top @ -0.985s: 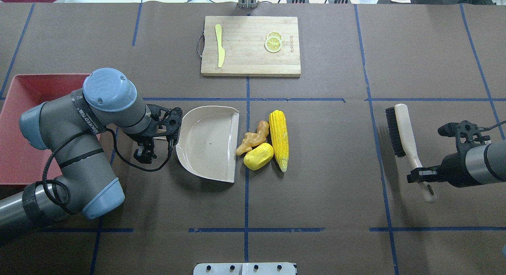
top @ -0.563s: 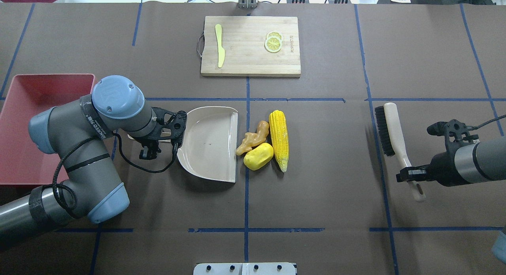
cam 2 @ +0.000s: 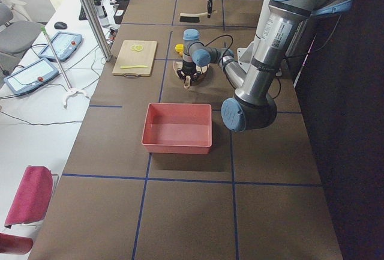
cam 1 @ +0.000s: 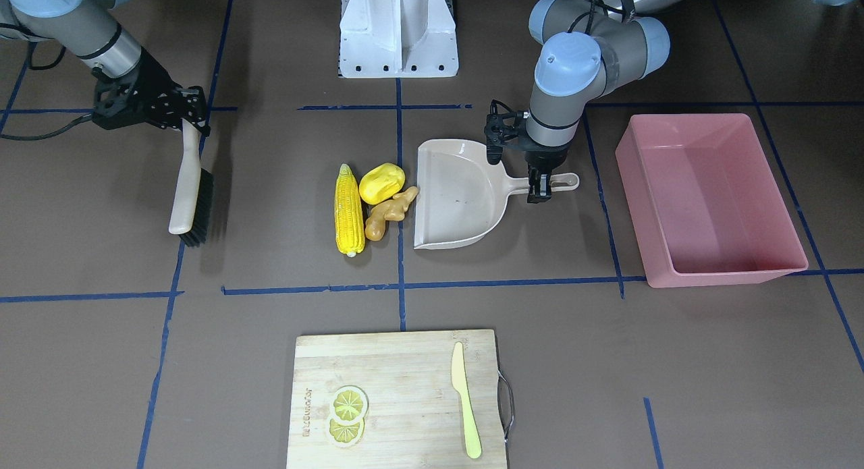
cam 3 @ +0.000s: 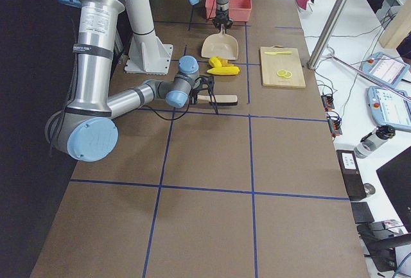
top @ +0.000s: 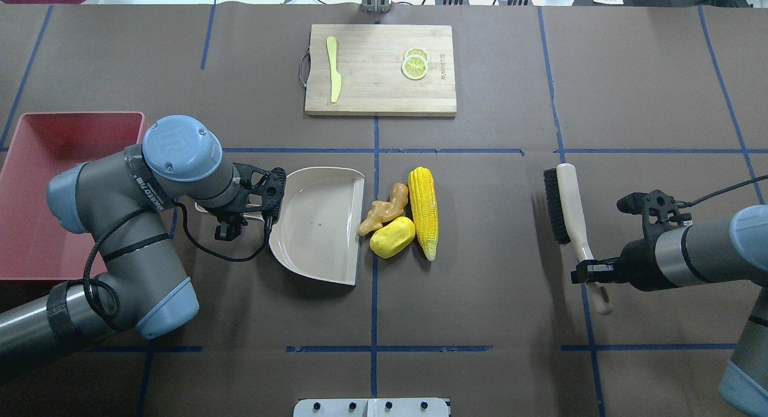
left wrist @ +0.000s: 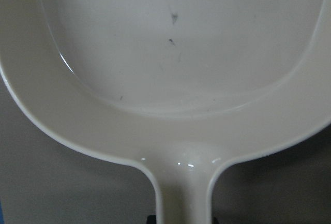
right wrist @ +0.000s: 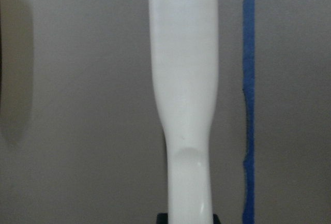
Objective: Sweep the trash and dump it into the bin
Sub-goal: 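Lift the white-handled brush with the right gripper while the left gripper positions the dustpan, then sweep the potato, ginger and corn into the dustpan with the right gripper's brush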
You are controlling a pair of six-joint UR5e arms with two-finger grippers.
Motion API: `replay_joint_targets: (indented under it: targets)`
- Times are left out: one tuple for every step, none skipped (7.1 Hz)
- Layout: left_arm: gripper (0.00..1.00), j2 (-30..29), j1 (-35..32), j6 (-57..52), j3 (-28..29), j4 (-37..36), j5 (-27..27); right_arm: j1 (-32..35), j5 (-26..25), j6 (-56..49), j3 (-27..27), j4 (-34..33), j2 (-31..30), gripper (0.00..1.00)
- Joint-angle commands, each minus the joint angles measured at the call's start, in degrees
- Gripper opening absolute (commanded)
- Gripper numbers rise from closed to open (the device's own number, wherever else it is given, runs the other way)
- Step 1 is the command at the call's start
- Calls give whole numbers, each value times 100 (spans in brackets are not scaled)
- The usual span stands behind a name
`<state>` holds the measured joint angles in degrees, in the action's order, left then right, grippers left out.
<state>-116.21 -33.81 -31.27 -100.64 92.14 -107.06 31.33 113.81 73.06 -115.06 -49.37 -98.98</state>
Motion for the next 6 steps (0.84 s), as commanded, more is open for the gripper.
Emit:
replay_joint_targets:
  targets:
    - [25, -120, 6, 15, 70, -12, 18, -275, -175, 400, 1, -2, 237, 0]
    - [25, -156, 6, 24, 97, -12, 123, -354, -175, 585, 10, -298, 517, 0]
    - [25, -173, 6, 33, 141, -12, 132, -373, -166, 613, 10, -1006, 1059, 0]
    - [25, -278, 6, 33, 211, -38, 228, -434, -158, 613, 71, -1570, 1465, 0]
    - [25, -331, 6, 68, 229, -56, 412, -521, -123, 613, 141, -1758, 1686, 0]
    - [26, -367, 15, 286, 272, -65, 466, -627, -114, 613, 238, -1952, 1906, 0]
